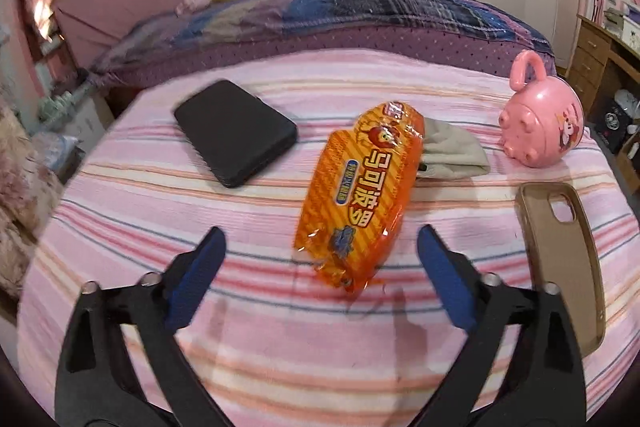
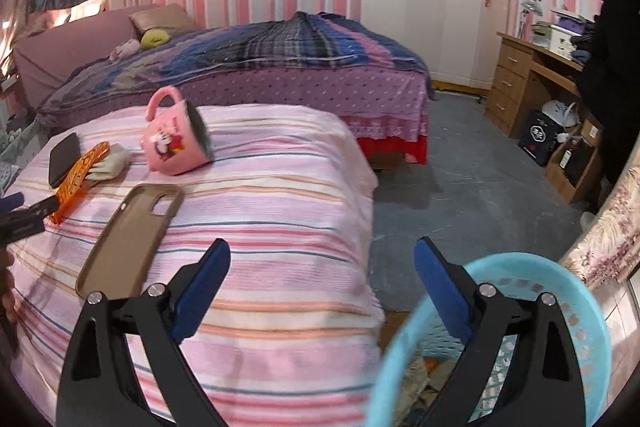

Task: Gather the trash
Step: 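Grasp the orange snack bag on the bed with the left tool, then hold the snack bag in the left tool while the right tool grasps the grey drawstring pouch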

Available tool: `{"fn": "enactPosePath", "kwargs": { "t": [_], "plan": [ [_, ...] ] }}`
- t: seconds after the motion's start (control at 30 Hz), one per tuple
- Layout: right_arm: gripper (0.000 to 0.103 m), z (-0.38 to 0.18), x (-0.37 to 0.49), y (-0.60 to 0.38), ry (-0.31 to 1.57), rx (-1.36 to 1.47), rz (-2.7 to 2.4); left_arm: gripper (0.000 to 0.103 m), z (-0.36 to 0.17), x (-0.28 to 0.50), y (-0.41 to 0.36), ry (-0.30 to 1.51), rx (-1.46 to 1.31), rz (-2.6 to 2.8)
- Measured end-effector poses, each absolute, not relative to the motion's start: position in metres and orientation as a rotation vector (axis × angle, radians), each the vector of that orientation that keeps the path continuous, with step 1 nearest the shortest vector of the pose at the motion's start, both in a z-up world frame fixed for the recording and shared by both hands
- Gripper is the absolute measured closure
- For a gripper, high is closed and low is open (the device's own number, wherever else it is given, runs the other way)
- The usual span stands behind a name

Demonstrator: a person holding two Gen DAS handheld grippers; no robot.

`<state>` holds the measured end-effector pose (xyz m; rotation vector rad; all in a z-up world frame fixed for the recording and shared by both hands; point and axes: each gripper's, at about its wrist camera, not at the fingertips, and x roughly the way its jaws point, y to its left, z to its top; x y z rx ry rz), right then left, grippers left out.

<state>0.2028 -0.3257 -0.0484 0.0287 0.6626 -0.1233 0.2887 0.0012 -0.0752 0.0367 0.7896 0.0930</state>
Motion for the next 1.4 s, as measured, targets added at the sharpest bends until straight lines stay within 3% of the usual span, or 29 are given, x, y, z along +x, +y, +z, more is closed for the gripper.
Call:
{"fn": "enactPosePath", "kwargs": {
  "t": [0.07, 0.13, 0.17, 0.23, 0.77, 1.13, 1.4],
  "plan": [
    [0.012, -0.051, 0.208, -0.316, 0.673, 0.023, -0.116, 0.04, -0.085, 0.298, 0.001, 0.846, 0.02, 0.047],
    [0.012, -0.054, 0.213, -0.306, 0.684, 0.011, -0.103, 0.054, -0.093, 0.302, 0.003, 0.881, 0.014, 0.024],
    [0.012, -0.054, 0.216, -0.304, 0.687, 0.005, -0.099, 0.07, -0.091, 0.3, 0.004, 0.869, 0.005, 0.019],
    [0.012, -0.055, 0.217, -0.29, 0.692, -0.01, -0.073, 0.088, -0.087, 0.295, 0.008, 0.853, 0.011, 0.006],
    [0.012, -0.039, 0.277, -0.145, 0.679, -0.175, 0.2, 0.088, -0.035, 0.238, 0.095, 0.706, 0.07, 0.205],
    [0.013, -0.066, 0.354, -0.068, 0.809, -0.212, 0.226, 0.088, -0.027, 0.233, 0.141, 0.703, 0.095, 0.313],
    [0.053, -0.066, 0.344, -0.063, 0.811, -0.233, 0.257, 0.088, -0.024, 0.229, 0.133, 0.688, 0.13, 0.3]
  ]
}}
